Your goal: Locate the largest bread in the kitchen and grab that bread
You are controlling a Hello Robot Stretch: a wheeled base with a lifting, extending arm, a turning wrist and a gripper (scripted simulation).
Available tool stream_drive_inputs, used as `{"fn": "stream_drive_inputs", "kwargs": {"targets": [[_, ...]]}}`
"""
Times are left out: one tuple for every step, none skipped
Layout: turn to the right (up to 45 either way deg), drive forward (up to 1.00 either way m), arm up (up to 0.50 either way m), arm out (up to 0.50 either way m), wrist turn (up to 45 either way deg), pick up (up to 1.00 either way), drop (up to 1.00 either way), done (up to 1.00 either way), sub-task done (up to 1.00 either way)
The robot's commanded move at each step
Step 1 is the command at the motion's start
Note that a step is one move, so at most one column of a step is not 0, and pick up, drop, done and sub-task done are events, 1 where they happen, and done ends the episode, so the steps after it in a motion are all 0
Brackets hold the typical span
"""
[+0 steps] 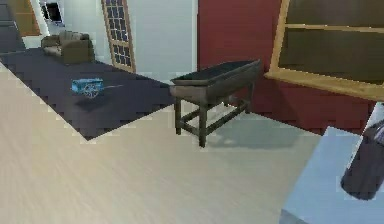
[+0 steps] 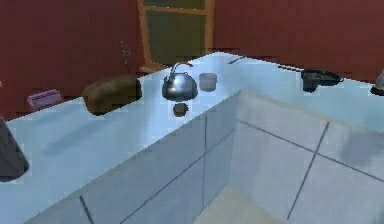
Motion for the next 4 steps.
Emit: {"fn": "stream_drive_inputs", "kwargs": {"targets": [[0.0,0.50,0.00,0.00,0.0,0.00,0.00,0.00,0.00],[39.0,0.00,0.00,0.00,0.0,0.00,0.00,0.00,0.00],[0.0,0.40,0.00,0.00,0.0,0.00,0.00,0.00,0.00],[9.0,0.00,0.00,0.00,0.0,0.00,0.00,0.00,0.00]]}}
